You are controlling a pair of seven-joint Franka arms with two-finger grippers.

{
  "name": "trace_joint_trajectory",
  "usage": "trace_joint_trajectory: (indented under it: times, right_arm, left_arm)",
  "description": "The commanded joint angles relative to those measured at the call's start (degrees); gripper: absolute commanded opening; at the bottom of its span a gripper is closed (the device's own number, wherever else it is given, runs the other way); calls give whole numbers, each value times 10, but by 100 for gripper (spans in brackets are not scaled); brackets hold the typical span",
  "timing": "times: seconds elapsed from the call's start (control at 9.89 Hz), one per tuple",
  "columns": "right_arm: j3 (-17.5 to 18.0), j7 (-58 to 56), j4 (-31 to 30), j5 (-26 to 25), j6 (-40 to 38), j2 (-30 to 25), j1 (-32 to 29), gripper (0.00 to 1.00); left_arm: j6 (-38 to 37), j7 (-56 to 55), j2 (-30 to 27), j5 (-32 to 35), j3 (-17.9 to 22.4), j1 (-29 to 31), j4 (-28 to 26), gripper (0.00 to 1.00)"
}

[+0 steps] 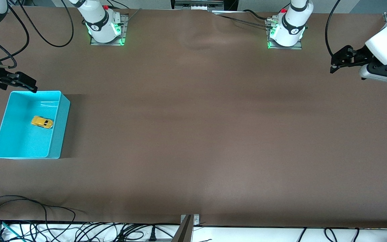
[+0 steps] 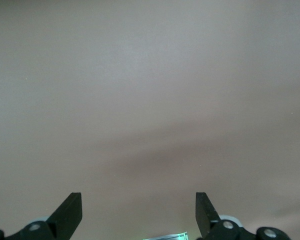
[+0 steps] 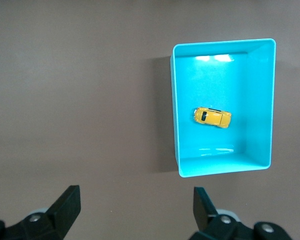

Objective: Wind up and store yellow beetle car

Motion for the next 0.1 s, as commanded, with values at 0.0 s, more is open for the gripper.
trace_joint_trajectory:
  times: [0.0]
  right_arm:
    - [-8,-5,-21,1,4,-20,6,100]
  left_arm:
    - [-9,-4,8,-16,2,-2,15,100]
